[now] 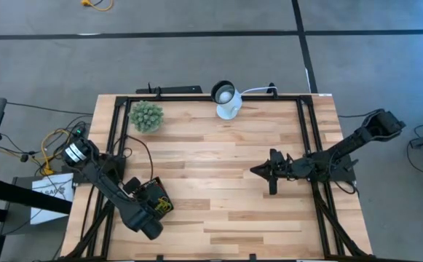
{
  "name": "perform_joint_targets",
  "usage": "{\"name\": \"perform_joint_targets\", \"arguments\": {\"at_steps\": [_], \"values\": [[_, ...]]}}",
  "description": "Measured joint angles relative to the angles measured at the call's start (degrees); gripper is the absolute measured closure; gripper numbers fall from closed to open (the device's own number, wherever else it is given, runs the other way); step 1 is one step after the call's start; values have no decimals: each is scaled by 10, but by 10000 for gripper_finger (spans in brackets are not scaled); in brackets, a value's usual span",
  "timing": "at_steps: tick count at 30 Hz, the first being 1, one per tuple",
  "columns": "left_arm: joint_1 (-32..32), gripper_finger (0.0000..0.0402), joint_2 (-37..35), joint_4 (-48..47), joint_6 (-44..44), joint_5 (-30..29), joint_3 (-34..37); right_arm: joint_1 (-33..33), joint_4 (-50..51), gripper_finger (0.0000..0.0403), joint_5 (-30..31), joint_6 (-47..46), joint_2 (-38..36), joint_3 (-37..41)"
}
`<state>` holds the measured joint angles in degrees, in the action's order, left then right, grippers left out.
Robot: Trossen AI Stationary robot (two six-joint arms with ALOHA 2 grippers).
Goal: Pick and place items into bin
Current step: Return to Home Position
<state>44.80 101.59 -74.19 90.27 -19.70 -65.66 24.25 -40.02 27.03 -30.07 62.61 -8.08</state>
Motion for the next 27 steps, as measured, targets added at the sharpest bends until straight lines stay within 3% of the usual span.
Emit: {"name": "perform_joint_targets", "arguments": {"at_steps": [4, 6, 8, 11, 17, 19, 23, 27], "values": [[-7, 282, 0, -78, 3, -8, -49, 0, -31, 403, -1, 1, -2, 0], [-7, 281, 0, -153, 3, -39, -93, 0, -42, 403, -11, 15, -18, 0], [-7, 280, -11, -161, -28, -92, -134, 0, -46, 403, -34, 41, -47, 0], [-9, 280, -69, -148, -144, -173, -175, 0, -43, 403, -47, 91, -111, 0], [-11, 280, -215, -159, -229, -346, -218, -3, -17, 403, -38, 243, -283, -5], [-11, 280, -276, -160, -237, -374, -208, -4, 71, 403, -10, 270, -344, -25], [-9, 280, -398, -159, -267, -386, -163, -4, 392, 403, 70, 249, -466, -105], [16, 280, -513, -126, -267, -419, -41, -4, 582, 403, 77, 171, -527, -117]]}}
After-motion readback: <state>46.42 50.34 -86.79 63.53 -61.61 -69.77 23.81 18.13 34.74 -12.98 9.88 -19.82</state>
